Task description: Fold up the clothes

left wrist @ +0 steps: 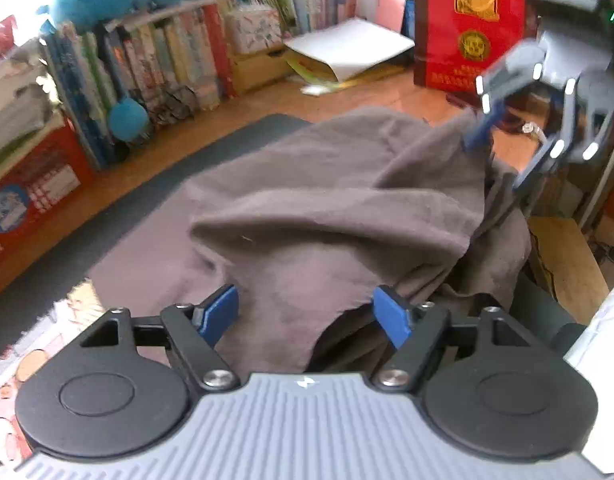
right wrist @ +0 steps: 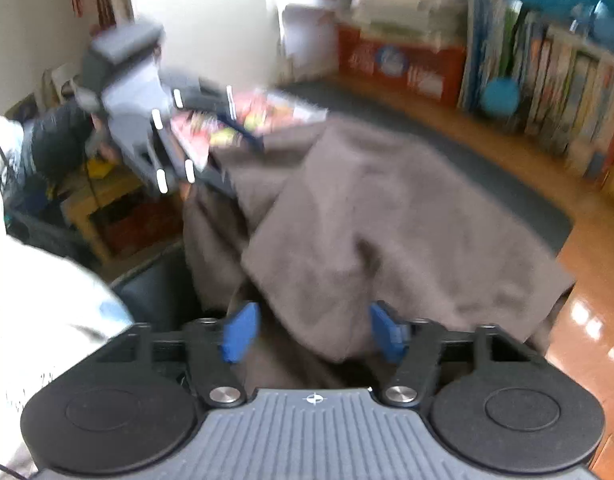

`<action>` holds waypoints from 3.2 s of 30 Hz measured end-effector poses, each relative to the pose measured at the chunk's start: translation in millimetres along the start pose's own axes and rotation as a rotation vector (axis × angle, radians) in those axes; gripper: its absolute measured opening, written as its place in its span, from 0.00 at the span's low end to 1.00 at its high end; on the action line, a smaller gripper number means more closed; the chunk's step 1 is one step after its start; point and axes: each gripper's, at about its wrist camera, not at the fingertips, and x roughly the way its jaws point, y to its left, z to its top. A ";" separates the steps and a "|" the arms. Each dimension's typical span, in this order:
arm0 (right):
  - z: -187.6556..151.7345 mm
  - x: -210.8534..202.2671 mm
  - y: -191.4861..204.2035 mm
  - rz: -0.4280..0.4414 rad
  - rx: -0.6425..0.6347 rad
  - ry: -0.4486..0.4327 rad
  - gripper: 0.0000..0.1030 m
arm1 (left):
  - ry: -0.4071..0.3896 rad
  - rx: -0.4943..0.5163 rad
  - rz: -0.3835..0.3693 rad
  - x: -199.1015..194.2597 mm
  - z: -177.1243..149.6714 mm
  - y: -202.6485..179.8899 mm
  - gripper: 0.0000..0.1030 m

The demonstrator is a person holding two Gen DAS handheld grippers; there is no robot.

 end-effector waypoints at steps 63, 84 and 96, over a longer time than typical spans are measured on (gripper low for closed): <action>-43.0 38.1 -7.1 -0.375 -0.177 0.048 0.34 | 0.055 0.108 -0.010 1.2 -11.3 -43.6 0.00; -60.7 -20.7 14.3 -0.445 -0.255 0.016 0.75 | 0.020 0.081 -0.026 -38.8 -19.6 -31.5 0.00; -45.4 30.5 -3.1 -0.509 -0.190 0.108 0.07 | -0.018 0.058 0.020 -36.9 -5.3 -32.6 0.34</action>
